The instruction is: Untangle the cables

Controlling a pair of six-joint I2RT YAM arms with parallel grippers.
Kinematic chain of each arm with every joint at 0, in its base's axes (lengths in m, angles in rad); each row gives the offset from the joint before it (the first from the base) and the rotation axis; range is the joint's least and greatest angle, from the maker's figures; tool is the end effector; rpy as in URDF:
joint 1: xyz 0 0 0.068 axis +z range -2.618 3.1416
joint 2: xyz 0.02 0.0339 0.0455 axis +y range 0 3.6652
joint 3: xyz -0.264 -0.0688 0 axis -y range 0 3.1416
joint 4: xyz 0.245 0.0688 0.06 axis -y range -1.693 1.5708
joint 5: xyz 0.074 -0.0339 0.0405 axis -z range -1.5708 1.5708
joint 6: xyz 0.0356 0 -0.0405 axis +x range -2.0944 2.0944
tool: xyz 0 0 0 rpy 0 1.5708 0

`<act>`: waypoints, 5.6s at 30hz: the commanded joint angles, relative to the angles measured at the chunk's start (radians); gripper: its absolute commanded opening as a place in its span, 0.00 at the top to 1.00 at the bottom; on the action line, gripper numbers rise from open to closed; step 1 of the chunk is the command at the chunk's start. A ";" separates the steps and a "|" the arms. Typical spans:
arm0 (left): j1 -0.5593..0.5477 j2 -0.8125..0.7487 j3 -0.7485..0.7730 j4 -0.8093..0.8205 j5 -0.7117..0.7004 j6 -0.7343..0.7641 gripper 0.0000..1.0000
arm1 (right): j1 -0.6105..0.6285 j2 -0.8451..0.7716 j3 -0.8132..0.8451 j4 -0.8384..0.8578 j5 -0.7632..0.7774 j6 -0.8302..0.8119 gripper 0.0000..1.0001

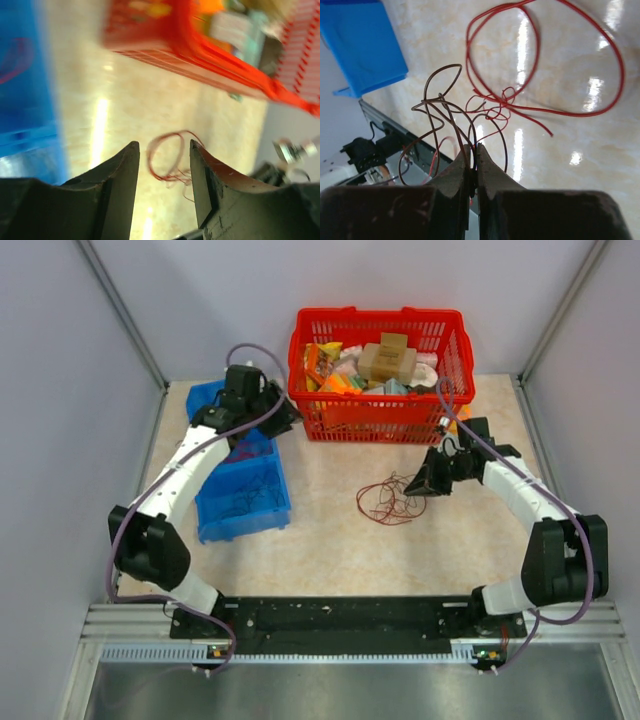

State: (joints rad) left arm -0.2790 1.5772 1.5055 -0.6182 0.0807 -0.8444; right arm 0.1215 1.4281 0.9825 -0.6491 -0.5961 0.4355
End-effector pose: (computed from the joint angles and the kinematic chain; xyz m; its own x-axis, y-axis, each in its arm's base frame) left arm 0.3403 -0.1005 0.3501 -0.6563 -0.5871 -0.4739 -0.2354 0.7561 -0.6107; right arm 0.2723 0.0534 0.2314 -0.9500 0.2357 -0.2050 0.0497 0.7619 0.6458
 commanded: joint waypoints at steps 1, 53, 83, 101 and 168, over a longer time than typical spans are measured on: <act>-0.095 0.035 -0.002 0.294 0.347 0.091 0.50 | 0.040 0.000 0.068 0.090 -0.146 0.005 1.00; -0.408 0.198 0.351 0.003 0.381 0.602 1.00 | 0.035 -0.152 0.019 0.232 -0.234 0.148 0.58; -0.347 0.101 0.732 -0.056 0.358 0.404 1.00 | 0.089 0.170 -0.024 0.499 0.101 0.195 1.00; -0.218 -0.062 0.707 -0.032 0.014 0.403 1.00 | 0.115 0.048 0.020 0.466 -0.024 0.037 0.48; -0.002 -0.097 0.538 -0.026 -0.423 0.371 1.00 | 0.181 -0.253 -0.116 0.180 0.409 0.043 1.00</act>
State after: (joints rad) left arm -0.3321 1.4078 2.0407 -0.6945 -0.3519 -0.4225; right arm 0.3244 1.1915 0.8368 -0.4519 -0.1043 0.5499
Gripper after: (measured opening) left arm 0.018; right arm 0.006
